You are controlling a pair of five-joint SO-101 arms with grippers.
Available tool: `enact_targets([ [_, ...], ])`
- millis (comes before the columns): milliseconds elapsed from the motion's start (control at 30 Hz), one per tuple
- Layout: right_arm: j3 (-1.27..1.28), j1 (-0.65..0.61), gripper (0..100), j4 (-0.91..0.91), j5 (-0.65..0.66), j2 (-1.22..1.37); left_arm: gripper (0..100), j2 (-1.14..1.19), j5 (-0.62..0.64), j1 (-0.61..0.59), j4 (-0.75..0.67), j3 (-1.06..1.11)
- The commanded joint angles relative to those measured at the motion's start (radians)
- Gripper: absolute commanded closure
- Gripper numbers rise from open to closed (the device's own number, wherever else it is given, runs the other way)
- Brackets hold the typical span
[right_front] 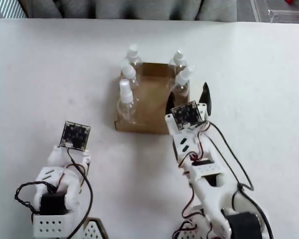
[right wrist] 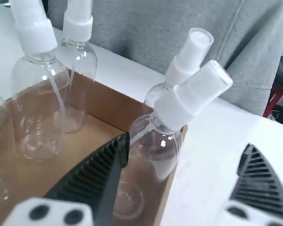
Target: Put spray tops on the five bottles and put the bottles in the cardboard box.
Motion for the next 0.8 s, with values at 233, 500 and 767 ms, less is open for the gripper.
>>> enact_targets([
  [233,0.031,0.002,67.8,0.556,-0.011,-0.607,98,-0.001,-0.008,-0.005,-0.038,-0.002],
  [500,0.083,0.038,67.9,1.017,-0.012,-1.029,98,-0.001,-0.008,-0.005,-0.038,-0.002],
  [767,0.193,0.13,74.6,1.445,-0.005,-1.42,98,-0.001,-0.008,-0.007,-0.029,-0.002],
])
